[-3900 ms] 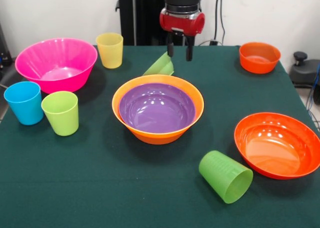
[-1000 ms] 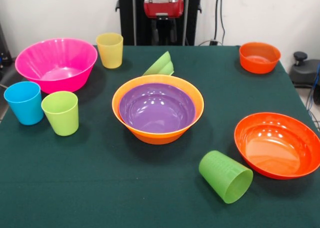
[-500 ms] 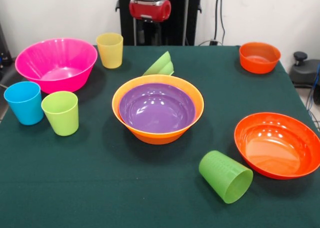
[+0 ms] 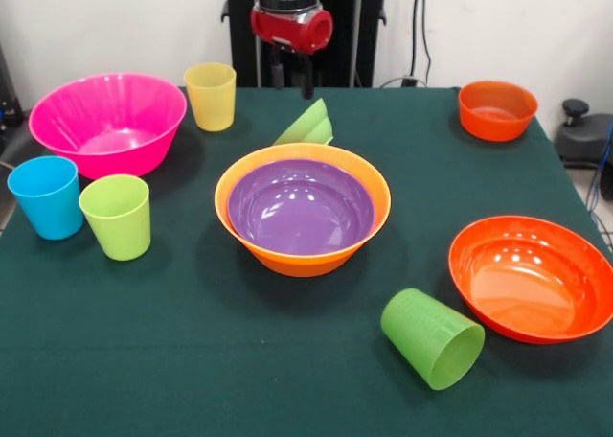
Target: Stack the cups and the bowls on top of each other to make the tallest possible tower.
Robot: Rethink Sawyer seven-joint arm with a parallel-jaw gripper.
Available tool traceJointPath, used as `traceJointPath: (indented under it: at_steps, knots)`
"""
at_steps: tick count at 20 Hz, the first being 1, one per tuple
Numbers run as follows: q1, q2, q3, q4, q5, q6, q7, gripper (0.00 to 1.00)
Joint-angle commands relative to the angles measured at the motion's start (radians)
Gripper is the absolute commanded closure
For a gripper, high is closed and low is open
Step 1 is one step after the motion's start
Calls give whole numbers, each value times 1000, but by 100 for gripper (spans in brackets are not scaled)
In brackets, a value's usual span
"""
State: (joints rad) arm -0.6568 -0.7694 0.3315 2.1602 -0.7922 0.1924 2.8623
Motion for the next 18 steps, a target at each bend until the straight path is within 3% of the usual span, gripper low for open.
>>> traceJointPath:
  at_steps: [1,8,18]
  knots:
    - [-22,-10,213,-35,55,150,-233,0]
    - [-30,2,221,-26,11,131,-197,0]
    - [47,89,93,-44,-147,-23,-92,0]
